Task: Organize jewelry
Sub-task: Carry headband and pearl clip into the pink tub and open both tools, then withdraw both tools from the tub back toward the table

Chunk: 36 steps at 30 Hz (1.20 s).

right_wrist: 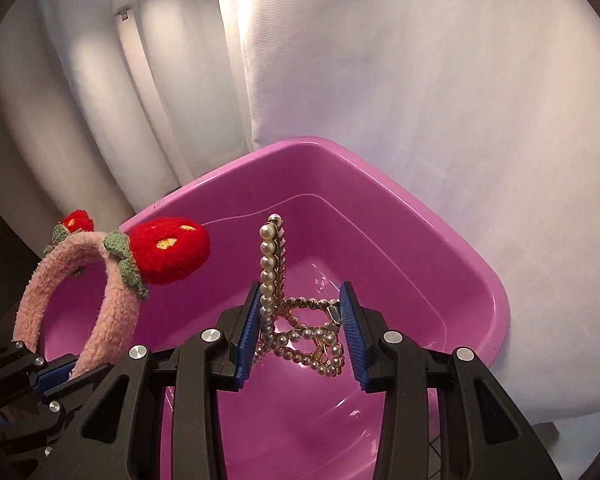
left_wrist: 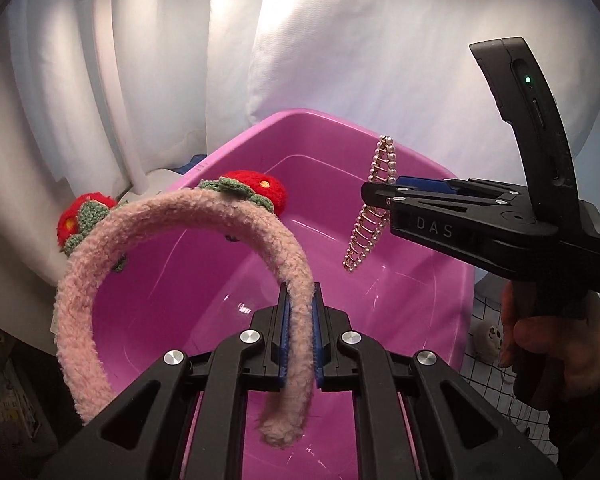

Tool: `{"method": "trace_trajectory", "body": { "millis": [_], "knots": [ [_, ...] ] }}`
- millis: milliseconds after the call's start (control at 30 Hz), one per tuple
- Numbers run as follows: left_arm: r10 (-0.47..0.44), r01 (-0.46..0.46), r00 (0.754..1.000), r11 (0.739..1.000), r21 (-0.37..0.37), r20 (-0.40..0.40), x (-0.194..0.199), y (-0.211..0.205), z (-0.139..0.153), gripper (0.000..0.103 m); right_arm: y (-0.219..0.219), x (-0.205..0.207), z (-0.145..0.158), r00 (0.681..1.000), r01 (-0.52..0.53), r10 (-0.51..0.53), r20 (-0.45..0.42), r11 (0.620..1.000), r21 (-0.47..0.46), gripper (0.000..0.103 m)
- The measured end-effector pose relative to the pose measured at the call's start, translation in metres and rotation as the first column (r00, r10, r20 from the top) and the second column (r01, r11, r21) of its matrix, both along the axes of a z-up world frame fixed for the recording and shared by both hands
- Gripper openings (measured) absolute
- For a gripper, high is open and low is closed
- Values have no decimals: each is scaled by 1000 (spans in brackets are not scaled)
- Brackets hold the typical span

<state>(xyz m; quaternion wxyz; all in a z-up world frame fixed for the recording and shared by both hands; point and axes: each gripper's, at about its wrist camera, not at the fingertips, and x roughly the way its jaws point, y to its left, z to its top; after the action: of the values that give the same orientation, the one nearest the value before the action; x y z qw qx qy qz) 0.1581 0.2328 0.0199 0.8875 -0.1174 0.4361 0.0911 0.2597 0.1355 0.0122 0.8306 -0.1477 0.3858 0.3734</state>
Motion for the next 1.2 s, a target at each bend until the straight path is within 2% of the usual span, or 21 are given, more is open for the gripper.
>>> {"method": "trace_trajectory", "body": {
  "millis": [167,300,367,400,433,500,600,833,900,1200],
  "knots": [
    [11,-12,997,1000,-13,-78,12,-1,-15,12,4,15,-15,999,18,-21,-50,998,-59,37],
    [34,-38,988,999,-26,-152,17,2,-27,19,6,25,-25,996,36,-44,-83,995,-94,38],
    [51,-55,985,998,-19,-165,18,2,-29,41,11,30,-32,994,45,-57,-94,992,-121,38],
    [62,-65,985,998,-14,-158,16,3,-28,62,11,32,-34,994,49,-61,-96,990,-130,38],
    [74,-75,987,997,-6,-146,16,3,-26,75,16,35,-37,994,51,-63,-94,990,-132,38],
    [87,-87,988,996,4,-128,14,5,-21,77,20,39,-39,993,59,-72,-95,989,-134,48],
    [106,-105,984,994,10,-143,13,8,-21,81,21,41,-37,993,65,-77,-90,990,-129,51],
    [138,-137,979,990,16,-151,2,17,-21,83,23,42,-37,993,68,-79,-85,990,-122,54],
    [147,-146,978,989,23,-146,2,19,-20,86,20,38,-37,994,66,-76,-83,991,-117,60],
    [168,-162,978,985,53,-122,-16,18,-9,88,11,13,-24,995,68,-74,-68,994,-82,63]
  ]
}}
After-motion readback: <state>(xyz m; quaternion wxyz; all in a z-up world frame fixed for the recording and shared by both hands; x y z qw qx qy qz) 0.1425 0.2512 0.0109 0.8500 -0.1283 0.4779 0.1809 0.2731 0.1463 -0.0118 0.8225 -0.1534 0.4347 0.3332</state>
